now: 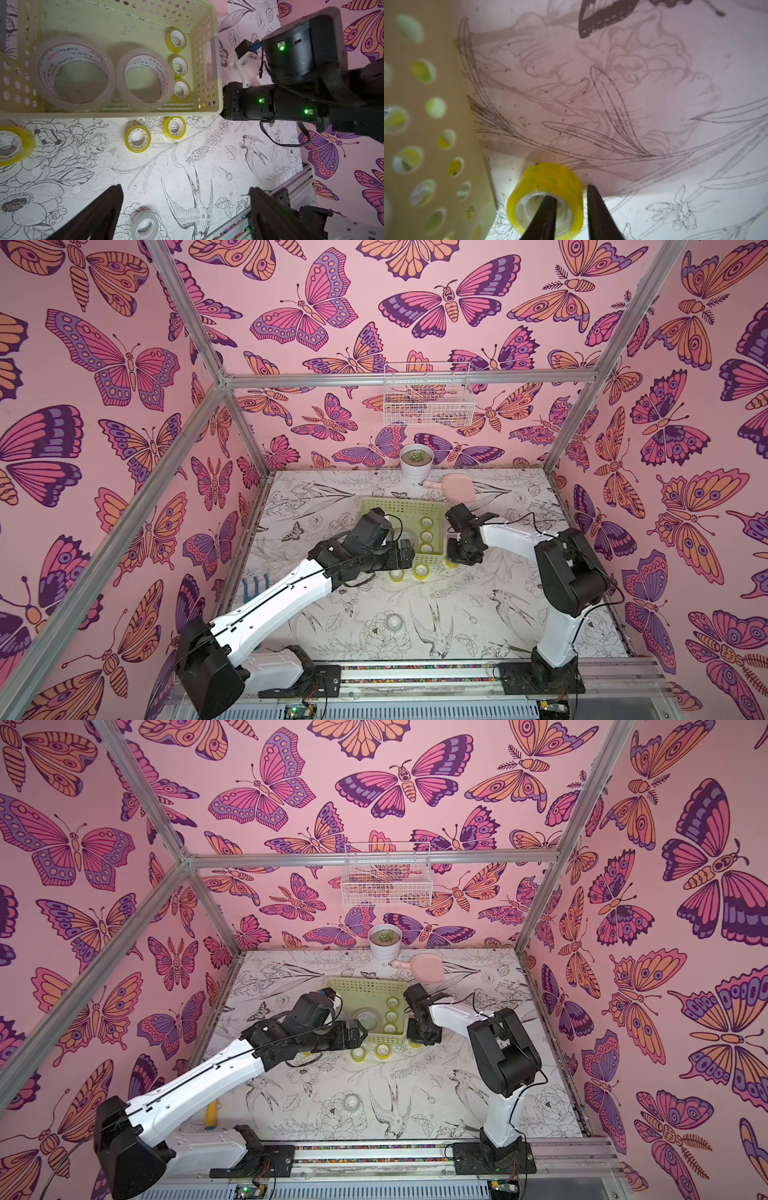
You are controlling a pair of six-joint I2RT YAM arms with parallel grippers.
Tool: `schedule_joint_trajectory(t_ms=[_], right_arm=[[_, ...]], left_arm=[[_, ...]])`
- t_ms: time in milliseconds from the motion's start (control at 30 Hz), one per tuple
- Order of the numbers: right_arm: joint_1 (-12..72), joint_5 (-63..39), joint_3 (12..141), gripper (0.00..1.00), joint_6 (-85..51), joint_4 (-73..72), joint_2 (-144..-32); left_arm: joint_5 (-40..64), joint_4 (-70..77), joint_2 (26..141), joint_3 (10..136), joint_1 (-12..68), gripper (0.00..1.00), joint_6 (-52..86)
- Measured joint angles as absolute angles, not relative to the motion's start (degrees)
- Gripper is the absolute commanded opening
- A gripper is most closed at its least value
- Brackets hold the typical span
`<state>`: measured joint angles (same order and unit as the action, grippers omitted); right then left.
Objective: Put the transparent tape into the storage box
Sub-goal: Pick up the tape at the center of the board.
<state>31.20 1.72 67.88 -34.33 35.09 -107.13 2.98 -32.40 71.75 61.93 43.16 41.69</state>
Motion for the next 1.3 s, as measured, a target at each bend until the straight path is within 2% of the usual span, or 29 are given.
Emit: schedule_joint_trajectory(t_ms=[67, 100, 433, 800, 1300], right_arm=[[31.16, 2.24, 67.55, 0.03, -34.41, 35.14, -106.65], [31.14, 2.33, 67.48, 0.02, -34.28, 35.20, -106.39], [31.11, 5.43, 68.14, 0.02, -33.36, 39.00, -101.80], [31.38, 7.62, 83.74, 0.03, -29.12, 44.01, -97.95], [35.62, 5.41, 107.46, 0.03, -25.06, 45.10, -120.55]], left_arm=[[2.98, -32.40, 71.72, 61.84, 43.16, 1.00, 41.76], [2.98, -32.38, 71.72, 61.78, 43.16, 1.00, 41.82], [2.94, -32.40, 71.57, 61.23, 43.16, 1.00, 42.19], [1.56, -32.38, 69.36, 60.82, 43.16, 1.00, 42.33], [-0.73, -33.12, 66.54, 59.70, 43.16, 1.00, 42.46]])
